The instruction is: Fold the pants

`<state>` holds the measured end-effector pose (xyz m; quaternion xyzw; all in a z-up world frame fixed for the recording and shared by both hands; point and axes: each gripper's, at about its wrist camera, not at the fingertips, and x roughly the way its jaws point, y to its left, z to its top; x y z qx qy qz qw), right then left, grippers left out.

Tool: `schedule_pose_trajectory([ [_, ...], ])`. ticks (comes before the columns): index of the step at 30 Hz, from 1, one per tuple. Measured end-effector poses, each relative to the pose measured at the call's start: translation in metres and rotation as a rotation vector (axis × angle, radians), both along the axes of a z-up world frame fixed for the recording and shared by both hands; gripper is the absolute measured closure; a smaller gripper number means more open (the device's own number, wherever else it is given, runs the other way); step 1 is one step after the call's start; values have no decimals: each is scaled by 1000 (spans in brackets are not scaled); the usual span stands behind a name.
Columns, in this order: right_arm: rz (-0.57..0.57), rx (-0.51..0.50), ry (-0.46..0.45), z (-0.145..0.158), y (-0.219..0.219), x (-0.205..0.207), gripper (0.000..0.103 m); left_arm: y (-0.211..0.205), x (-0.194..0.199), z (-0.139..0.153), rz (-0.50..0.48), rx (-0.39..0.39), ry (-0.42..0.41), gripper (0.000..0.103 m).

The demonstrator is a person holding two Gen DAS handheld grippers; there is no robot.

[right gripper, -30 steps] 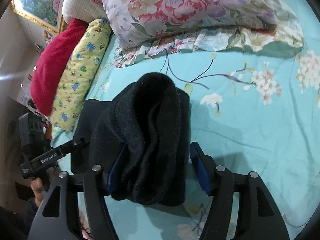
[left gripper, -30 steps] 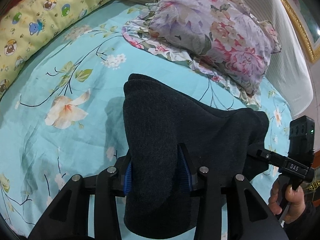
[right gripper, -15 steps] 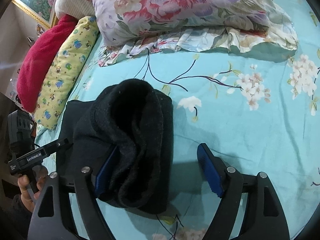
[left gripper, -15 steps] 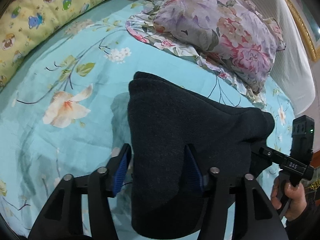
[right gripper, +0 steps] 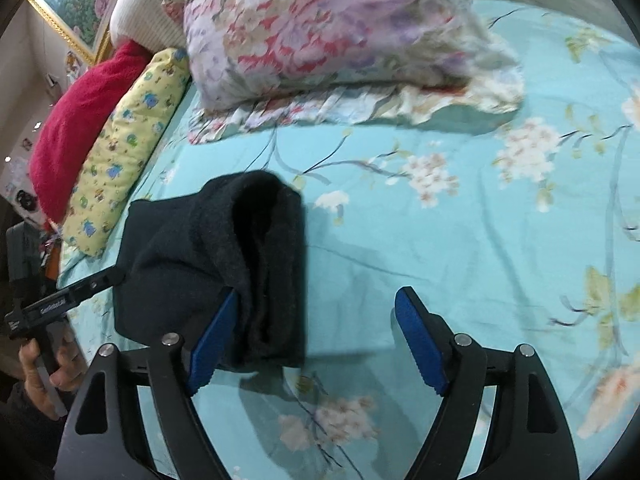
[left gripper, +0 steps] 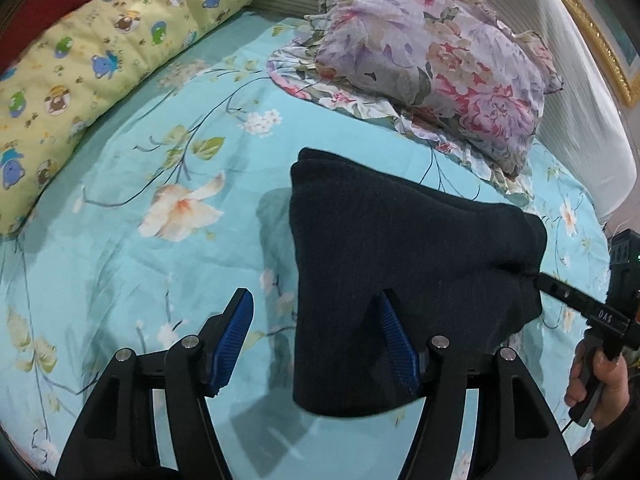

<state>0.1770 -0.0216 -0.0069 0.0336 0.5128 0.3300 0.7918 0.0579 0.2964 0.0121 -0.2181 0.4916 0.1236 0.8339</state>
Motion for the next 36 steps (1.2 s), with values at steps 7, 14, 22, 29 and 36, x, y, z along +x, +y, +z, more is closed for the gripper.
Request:
schedule_pose_trajectory([
  [7,-55,40,0,16,-22,-6,22,-6,-20,11,3,13,-11,35],
  [14,7,41,-40,33,-11,-30,22,-23,-31,19,-16,61,-10,29],
  [22,131,24,-156,48,16,-68,21,-41,-42,27,-12,144,-1,24],
  [29,220,14,-202,46,32,-89,16,-57,-53,34,-26,242,5,22],
  [36,224,-5,-214,41,35,-97,15,-71,-61,33,-35,314,10,21],
])
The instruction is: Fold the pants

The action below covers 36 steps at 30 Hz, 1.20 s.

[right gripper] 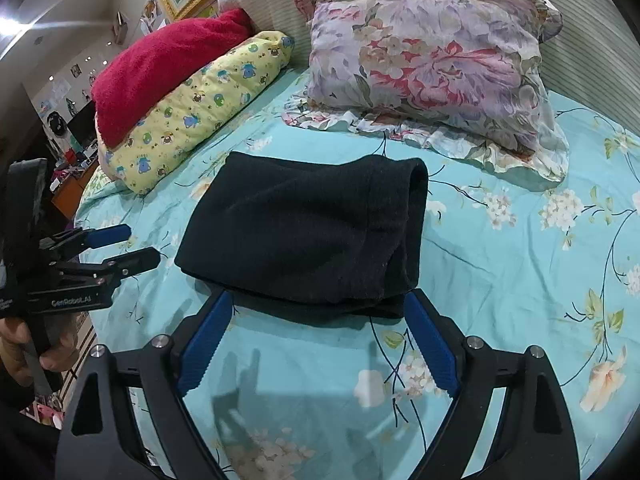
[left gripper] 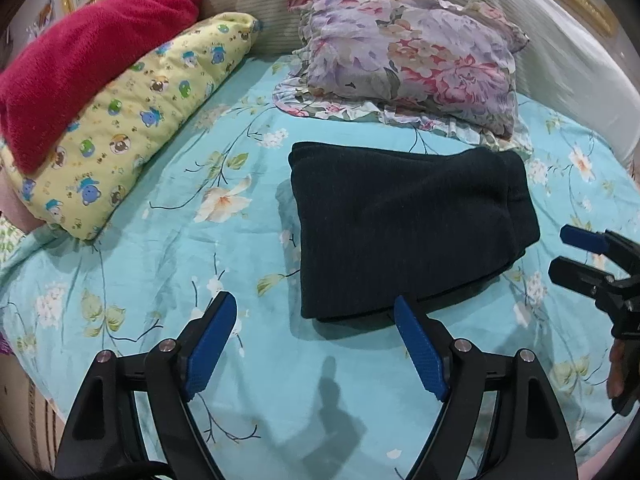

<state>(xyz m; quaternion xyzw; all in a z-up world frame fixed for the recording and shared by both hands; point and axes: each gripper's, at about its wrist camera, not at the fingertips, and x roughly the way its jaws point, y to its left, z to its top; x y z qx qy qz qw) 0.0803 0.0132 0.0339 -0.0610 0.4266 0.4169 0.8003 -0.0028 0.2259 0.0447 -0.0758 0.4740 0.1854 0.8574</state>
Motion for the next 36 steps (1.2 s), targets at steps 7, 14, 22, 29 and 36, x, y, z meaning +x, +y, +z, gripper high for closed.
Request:
schedule_pose_trajectory([
  [7,-3,-13,-19,-4,-1,-5,15,-6,-5,-8,-7,32,20,21],
  [14,13,-46,-54,-11,4,-12,15,-8,-6,-16,-6,45,27,20],
  [22,15,-79,-66,-21,12,-14,15,-6,-6,-22,6,45,34,20],
  [29,20,-83,-58,-24,18,-13,15,-3,-3,-25,12,49,36,20],
  [36,27,-85,-53,-27,21,-13,15,-2,-1,-26,9,48,36,20],
])
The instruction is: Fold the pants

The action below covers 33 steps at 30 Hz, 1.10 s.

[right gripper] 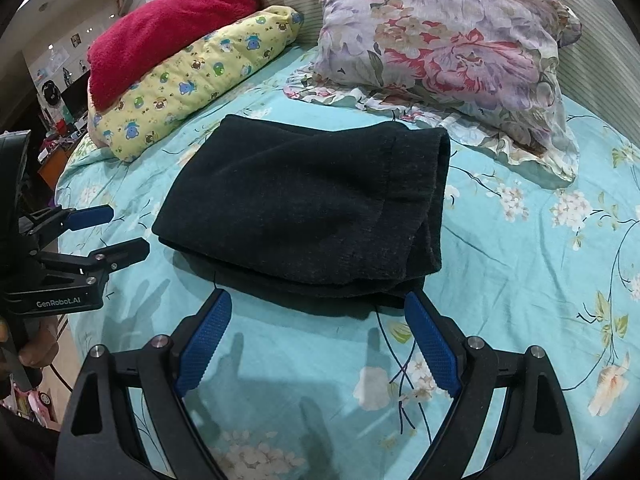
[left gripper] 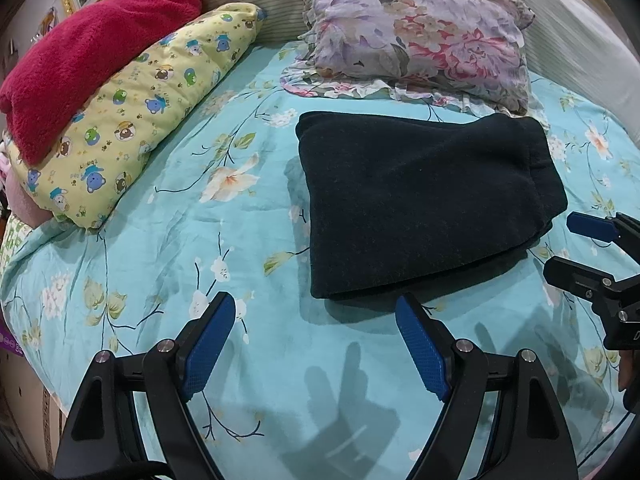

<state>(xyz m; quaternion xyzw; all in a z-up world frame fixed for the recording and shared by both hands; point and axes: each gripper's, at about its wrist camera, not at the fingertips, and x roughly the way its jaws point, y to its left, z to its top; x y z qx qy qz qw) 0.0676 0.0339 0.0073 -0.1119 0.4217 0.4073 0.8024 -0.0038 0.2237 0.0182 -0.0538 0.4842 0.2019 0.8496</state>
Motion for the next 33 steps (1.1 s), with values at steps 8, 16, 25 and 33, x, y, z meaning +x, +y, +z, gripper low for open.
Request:
schedule_pose_trajectory([
  [8,-5,-1,4,-3,0,2,15,0,4,-2,0,-1,1,20],
  [16,-11,1,8,-4,-2,3,15,-4,6,-4,-5,-2,0,20],
  [25,-14,-1,6,-4,-3,4,15,-3,6,-4,-4,-2,1,20],
  [33,-13,-1,7,-5,-3,5,15,-4,5,-3,-5,-2,0,20],
])
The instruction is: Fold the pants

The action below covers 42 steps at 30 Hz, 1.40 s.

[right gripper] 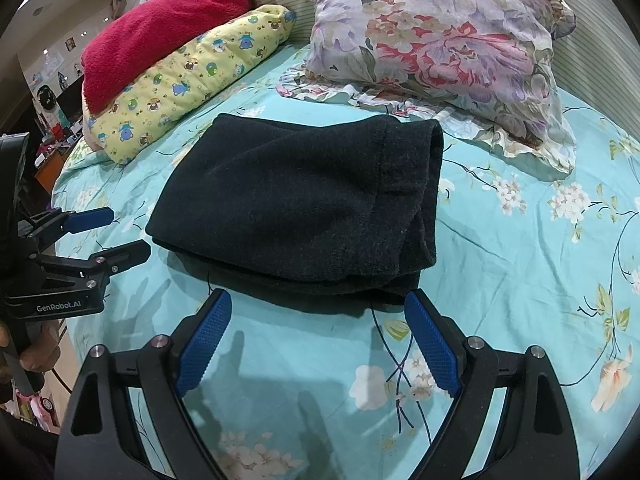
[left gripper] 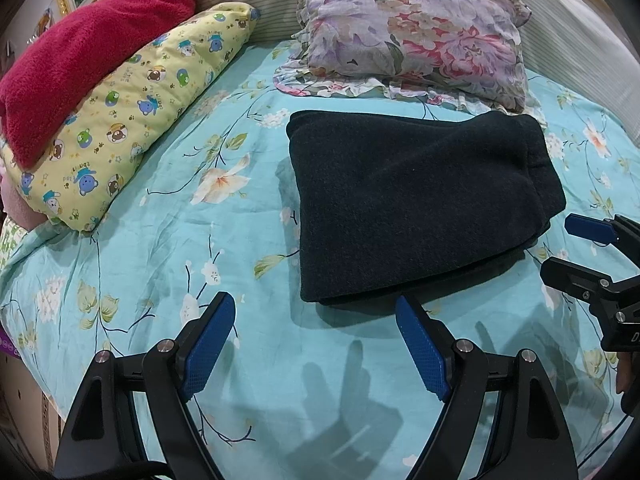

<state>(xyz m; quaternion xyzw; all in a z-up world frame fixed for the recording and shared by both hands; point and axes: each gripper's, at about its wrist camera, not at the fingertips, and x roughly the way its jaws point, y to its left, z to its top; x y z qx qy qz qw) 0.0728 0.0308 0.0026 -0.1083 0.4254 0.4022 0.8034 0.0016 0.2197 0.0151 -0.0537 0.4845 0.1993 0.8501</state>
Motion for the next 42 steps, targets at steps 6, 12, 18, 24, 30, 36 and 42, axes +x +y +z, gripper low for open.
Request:
schedule_pose_trajectory([
  [6,-1,-2,-3,0,0,-1,15,0,-1,0,2,0,-1,20],
  [12,-4,0,2,0,0,0,15,1,-1,0,3,2,-2,20],
  [18,-5,0,3,0,-1,0,15,2,-1,1,3,3,-2,20],
  [24,-11,3,6,0,-2,2,15,2,0,1,4,8,-1,20],
  [30,-14,10,3,1,-3,2,15,2,1,1,2,7,-1,20],
  [36,-17,10,2,2,-3,4,15,3,4,1,-1,7,-2,20],
  [42,-20,12,0,3,-3,5,15,4,5,2,0,9,-2,20],
])
